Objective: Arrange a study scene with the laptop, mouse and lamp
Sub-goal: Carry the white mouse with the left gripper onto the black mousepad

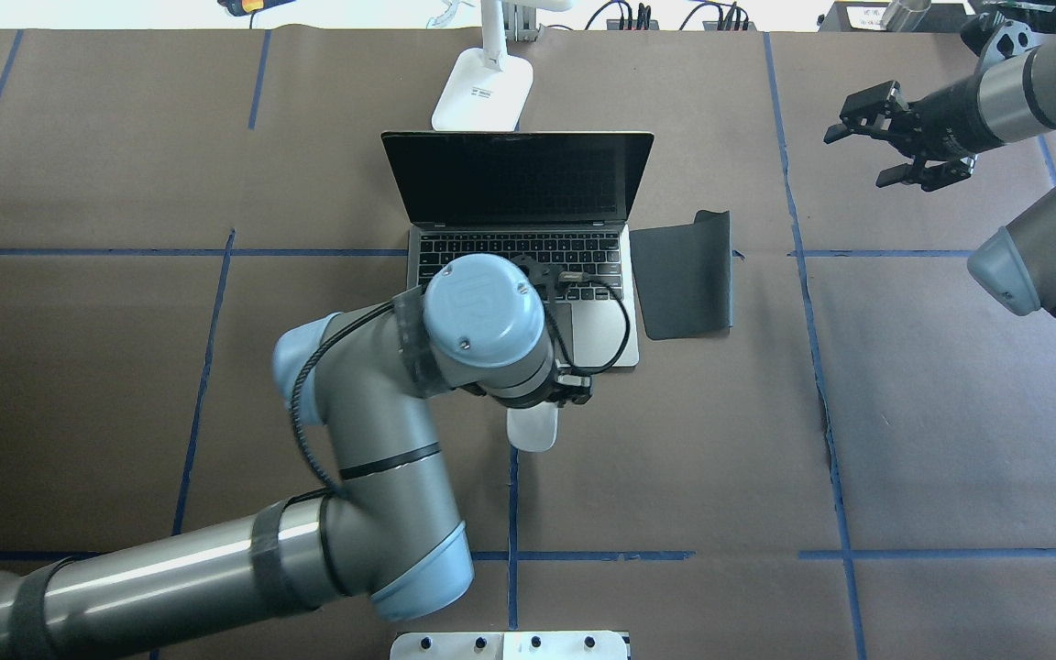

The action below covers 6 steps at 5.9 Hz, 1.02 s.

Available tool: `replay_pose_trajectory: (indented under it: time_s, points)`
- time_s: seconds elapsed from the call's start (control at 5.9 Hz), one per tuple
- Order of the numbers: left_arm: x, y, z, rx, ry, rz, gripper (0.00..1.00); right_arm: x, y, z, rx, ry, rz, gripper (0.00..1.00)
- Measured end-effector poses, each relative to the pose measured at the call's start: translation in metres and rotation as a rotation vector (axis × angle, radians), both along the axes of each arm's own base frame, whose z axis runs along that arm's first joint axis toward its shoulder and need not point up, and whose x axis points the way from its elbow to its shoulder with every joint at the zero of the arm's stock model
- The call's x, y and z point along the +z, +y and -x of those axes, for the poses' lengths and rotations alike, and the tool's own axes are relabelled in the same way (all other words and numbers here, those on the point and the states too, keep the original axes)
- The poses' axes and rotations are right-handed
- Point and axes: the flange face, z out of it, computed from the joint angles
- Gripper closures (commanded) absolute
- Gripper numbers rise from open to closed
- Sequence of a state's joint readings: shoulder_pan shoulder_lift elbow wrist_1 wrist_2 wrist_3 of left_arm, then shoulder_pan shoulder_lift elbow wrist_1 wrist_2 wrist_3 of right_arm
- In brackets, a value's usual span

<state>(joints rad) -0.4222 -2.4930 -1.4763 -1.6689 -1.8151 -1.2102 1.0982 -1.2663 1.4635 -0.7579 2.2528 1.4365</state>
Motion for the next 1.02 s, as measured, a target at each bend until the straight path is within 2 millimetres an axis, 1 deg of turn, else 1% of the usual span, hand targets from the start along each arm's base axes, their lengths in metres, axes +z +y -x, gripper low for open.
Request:
replay_pose_trajectory:
  time_s: [0.17, 0.34, 0.51, 0.68, 0.85, 1.02]
  points:
    - [-0.023, -0.035, -0.03, -0.028, 0.02, -0.011, 0.97, 0.011, 0.004, -0.004, -0.01, 0.017, -0.011, 0.0]
    - [-0.036, -0.066, -0.059, -0.056, 0.04, -0.026, 0.97, 0.019, 0.006, -0.005, -0.019, 0.029, -0.016, 0.0]
    - [-0.054, -0.087, -0.079, -0.081, 0.04, -0.034, 0.94, 0.023, 0.007, -0.005, -0.024, 0.034, -0.017, 0.0]
    - [-0.075, -0.105, -0.094, -0.109, 0.03, -0.045, 0.92, 0.023, 0.008, -0.005, -0.026, 0.035, -0.017, 0.0]
    - [-0.087, -0.118, -0.109, -0.15, 0.025, -0.05, 0.92, 0.023, 0.008, -0.005, -0.027, 0.035, -0.018, 0.0]
    - [-0.096, -0.127, -0.122, -0.193, 0.027, -0.046, 0.86, 0.023, 0.008, -0.005, -0.027, 0.034, -0.019, 0.0]
